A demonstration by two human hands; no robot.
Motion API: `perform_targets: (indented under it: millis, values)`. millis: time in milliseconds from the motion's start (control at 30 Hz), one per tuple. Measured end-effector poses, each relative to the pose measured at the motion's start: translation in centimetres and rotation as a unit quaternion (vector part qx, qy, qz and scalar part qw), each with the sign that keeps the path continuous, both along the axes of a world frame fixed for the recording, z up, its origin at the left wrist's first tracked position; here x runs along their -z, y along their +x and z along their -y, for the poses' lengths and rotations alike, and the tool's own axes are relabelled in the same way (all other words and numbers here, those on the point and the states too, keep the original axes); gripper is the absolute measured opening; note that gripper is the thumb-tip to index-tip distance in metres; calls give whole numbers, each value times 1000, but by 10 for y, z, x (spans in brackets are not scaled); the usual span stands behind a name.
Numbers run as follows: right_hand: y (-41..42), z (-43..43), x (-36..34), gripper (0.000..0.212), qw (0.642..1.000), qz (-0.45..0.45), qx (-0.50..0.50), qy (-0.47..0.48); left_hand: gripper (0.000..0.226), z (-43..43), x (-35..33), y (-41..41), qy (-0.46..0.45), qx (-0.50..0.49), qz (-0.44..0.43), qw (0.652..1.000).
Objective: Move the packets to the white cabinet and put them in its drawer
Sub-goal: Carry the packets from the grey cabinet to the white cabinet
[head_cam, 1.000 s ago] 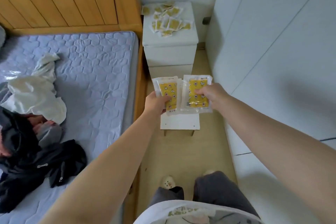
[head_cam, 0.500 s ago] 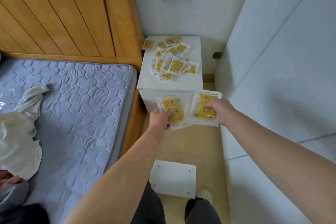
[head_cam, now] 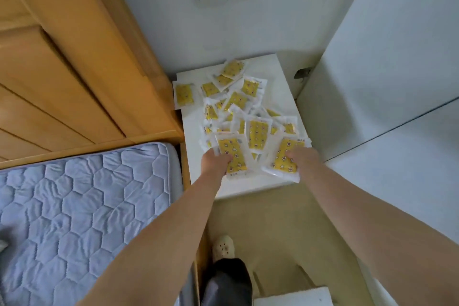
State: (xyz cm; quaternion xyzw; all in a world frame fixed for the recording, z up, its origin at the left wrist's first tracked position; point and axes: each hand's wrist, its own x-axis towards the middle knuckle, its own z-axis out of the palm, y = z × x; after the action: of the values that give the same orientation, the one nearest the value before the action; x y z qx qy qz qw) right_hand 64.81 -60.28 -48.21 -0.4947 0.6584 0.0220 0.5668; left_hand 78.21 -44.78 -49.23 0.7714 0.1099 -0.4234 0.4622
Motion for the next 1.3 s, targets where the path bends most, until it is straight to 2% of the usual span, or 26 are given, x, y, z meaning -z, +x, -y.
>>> perform_targets:
  millis: [100,167,233,300,367,500,633,733,833,1000,1100,1167,1300]
  values:
    - [53,19,17,13,996,30,70,-42,19,30,16,49,-30,68,64,995]
    - [81,26,28,18,995,33,47,-76,42,43,31,67,-8,161,137,977]
    - [97,27,45,42,994,-33,-33,-95,80,45,55,76,50,295,197,934]
    - [104,20,59,62,983,-98,-130,-81,92,43,79,78,139,431,248,856]
    - [105,13,71,69,975,-110,-179,-69,87,42,95,78,179,495,268,807]
    - [95,4,67,76,972,-91,-199,-82,77,38,94,74,191,524,284,779]
    - [74,-3,41,64,954,-87,-246,-148,69,30,69,61,188,544,320,753]
    - [56,-12,11,63,927,-79,-310,-196,66,23,37,44,189,536,359,740]
    - [34,-28,-30,58,875,-58,-380,-296,64,9,-6,20,214,511,420,719]
    - [-32,-60,-109,61,709,-36,-499,-497,68,-47,-93,-51,257,447,539,666]
    - [-81,-94,-157,64,634,18,-518,-574,70,-103,-146,-113,282,383,590,652]
    - [-112,-122,-186,70,595,43,-527,-606,69,-141,-176,-158,303,341,618,640]
    - [-163,-189,-233,70,542,108,-546,-630,70,-211,-229,-235,343,253,641,638]
